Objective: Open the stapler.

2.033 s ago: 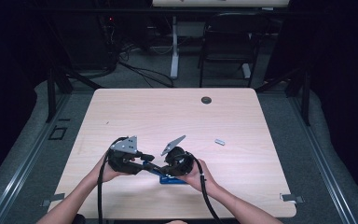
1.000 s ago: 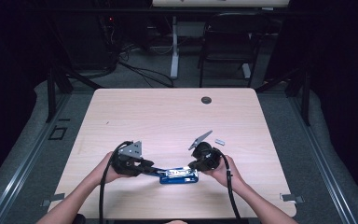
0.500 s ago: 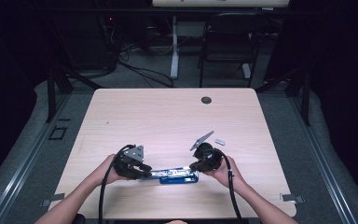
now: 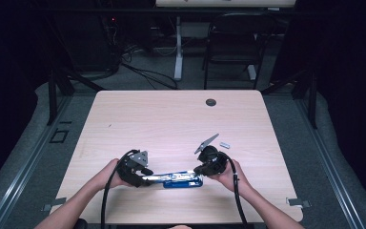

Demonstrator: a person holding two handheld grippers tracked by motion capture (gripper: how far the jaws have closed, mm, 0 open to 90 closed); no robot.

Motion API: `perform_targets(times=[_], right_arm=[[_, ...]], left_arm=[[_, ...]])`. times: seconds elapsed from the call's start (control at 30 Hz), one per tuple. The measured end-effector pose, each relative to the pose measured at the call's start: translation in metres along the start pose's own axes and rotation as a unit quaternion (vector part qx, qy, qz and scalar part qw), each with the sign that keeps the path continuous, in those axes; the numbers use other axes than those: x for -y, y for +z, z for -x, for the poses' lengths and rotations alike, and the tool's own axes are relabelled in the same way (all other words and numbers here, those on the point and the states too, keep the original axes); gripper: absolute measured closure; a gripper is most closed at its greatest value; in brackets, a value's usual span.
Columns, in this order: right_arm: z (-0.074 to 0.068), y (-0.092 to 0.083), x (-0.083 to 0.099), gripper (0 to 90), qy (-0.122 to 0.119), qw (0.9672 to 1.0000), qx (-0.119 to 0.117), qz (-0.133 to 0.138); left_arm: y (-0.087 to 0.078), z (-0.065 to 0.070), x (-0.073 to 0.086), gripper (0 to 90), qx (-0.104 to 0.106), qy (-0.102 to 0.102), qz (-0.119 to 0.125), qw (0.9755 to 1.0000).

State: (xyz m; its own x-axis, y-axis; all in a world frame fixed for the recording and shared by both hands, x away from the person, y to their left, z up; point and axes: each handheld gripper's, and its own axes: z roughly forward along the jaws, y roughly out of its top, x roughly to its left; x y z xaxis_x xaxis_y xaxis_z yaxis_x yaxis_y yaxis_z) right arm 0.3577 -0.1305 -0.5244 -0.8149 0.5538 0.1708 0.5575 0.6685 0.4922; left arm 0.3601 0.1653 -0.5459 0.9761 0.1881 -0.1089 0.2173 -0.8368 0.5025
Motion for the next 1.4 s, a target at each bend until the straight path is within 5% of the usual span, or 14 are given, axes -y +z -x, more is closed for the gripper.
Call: perform_targets(times=[0.93, 1.1, 1.4], right_arm=[[0.017, -0.019, 0.003, 71.7, 0.025, 0.9992, 0.022, 0.024], [0.021, -0.021, 0.003, 61.9, 0.023, 0.9990, 0.032, 0.023], [0.031, -0.024, 0.005, 29.8, 0.025, 0.9978, 0.062, 0.000]], left_arm=[[0.001, -0.002, 0.002, 63.7, 0.008, 0.020, 0.004, 0.9998], [0.001, -0.002, 0.002, 63.8, 0.009, 0.021, 0.003, 0.9997], [0.001, -0.002, 0.001, 63.7, 0.009, 0.022, 0.003, 0.9997]])
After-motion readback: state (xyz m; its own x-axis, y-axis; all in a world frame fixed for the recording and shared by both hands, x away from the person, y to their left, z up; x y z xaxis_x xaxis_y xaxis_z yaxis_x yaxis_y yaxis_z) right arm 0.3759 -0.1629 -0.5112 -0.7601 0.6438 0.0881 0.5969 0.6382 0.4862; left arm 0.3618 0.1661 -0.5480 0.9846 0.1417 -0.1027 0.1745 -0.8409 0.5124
